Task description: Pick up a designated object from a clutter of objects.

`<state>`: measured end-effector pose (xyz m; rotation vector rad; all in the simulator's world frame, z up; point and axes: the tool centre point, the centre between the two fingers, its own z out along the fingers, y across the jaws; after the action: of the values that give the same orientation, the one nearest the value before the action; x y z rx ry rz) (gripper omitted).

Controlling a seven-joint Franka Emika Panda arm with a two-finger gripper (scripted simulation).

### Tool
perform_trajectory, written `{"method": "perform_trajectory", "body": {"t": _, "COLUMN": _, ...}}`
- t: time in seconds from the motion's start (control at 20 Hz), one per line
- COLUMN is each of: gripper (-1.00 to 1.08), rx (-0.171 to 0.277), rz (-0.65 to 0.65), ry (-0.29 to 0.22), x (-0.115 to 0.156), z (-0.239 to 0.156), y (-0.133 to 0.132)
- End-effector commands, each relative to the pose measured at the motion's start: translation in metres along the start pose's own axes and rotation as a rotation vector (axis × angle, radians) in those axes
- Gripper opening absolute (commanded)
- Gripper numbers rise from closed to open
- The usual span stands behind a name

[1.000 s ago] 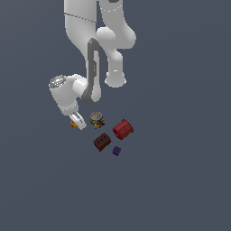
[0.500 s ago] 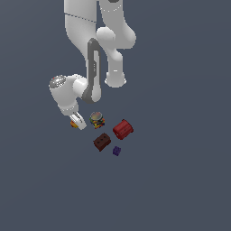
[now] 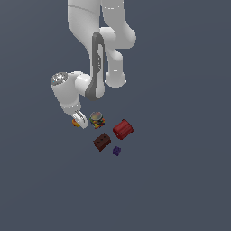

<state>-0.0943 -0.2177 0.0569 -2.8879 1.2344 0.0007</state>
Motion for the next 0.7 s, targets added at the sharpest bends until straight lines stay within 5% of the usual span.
{"method": "perform_trajectory", "body": {"t": 0.0, "gripper": -1.0, "rx": 0.001, "rz": 0.0, "ry": 0.001, "x": -0.004, "z": -0.012, "y": -0.01}}
{"method": "perform_trajectory", "body": {"t": 0.65, "gripper": -1.0, "rx": -0.003, "rz": 0.002, "ry": 0.003, "x": -0.039, "z": -0.109, "y": -0.09}}
